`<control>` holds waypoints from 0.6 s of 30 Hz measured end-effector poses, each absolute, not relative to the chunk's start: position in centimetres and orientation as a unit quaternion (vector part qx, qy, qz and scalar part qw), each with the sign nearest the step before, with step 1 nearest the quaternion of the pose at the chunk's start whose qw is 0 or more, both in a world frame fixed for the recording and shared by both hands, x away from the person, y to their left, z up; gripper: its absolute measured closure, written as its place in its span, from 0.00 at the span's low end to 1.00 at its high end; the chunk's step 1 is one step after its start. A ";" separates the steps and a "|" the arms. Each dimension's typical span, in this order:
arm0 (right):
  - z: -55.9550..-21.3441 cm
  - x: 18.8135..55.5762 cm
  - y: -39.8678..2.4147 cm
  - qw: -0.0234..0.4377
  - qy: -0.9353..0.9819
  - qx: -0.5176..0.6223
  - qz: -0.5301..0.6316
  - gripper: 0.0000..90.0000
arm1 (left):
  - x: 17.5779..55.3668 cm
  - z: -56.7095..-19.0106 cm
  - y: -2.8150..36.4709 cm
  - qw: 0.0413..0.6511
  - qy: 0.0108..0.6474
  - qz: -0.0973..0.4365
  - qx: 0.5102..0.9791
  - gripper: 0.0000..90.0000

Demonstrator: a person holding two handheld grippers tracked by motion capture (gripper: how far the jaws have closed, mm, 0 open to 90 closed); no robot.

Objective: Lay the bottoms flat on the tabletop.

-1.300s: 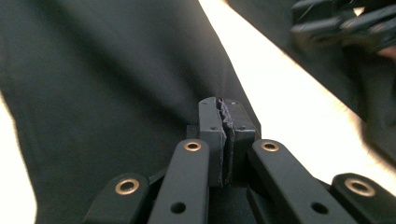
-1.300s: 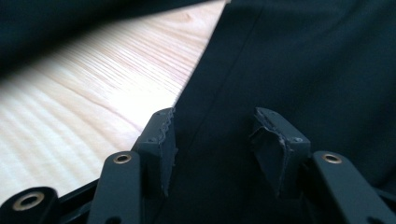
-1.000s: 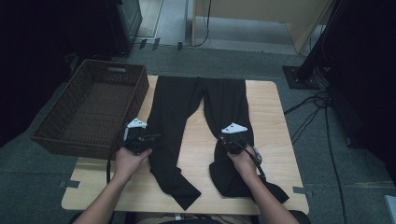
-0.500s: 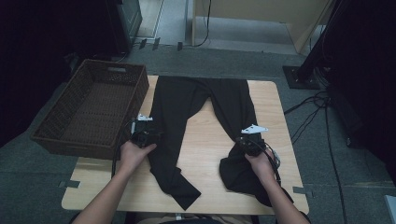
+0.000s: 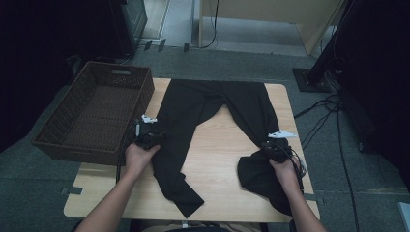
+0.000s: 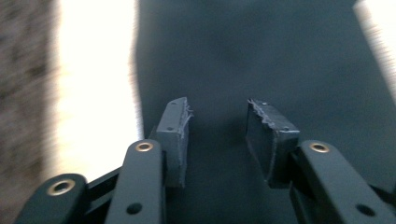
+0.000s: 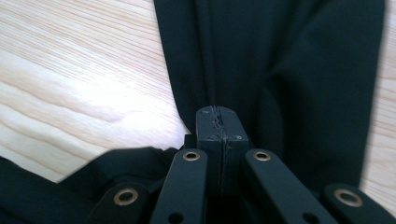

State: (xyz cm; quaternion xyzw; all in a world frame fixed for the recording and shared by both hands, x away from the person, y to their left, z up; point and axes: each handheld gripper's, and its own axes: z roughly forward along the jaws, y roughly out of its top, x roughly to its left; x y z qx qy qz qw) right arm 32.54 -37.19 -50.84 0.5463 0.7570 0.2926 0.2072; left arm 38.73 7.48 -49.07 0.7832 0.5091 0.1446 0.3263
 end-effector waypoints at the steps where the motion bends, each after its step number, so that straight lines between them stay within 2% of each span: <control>1: -50.8 32.7 -36.9 0.197 0.757 0.547 0.299 0.99 | 38.8 -48.9 6.7 0.333 0.496 0.135 0.790 0.62; 3: -50.8 32.9 -36.4 0.192 0.760 0.544 0.301 0.99 | 39.0 -48.7 5.3 0.344 0.478 0.119 0.799 0.55; 8: -50.8 32.8 -34.5 0.180 0.774 0.520 0.312 0.99 | 39.4 -49.4 2.3 0.348 0.457 0.093 0.814 0.48; 11: -50.9 32.9 -34.3 0.179 0.777 0.515 0.316 0.96 | 39.5 -50.2 1.5 0.337 0.455 0.091 0.819 0.45; 13: -50.9 33.0 -34.3 0.174 0.774 0.517 0.323 0.94 | 39.4 -50.3 1.3 0.330 0.449 0.107 0.823 0.46; 15: -50.9 33.0 -34.3 0.175 0.775 0.515 0.322 0.91 | 39.0 -50.4 1.0 0.319 0.443 0.134 0.827 0.52; 18: -50.9 33.3 -34.0 0.166 0.777 0.511 0.328 0.84 | 38.6 -50.6 1.0 0.315 0.436 0.165 0.826 0.79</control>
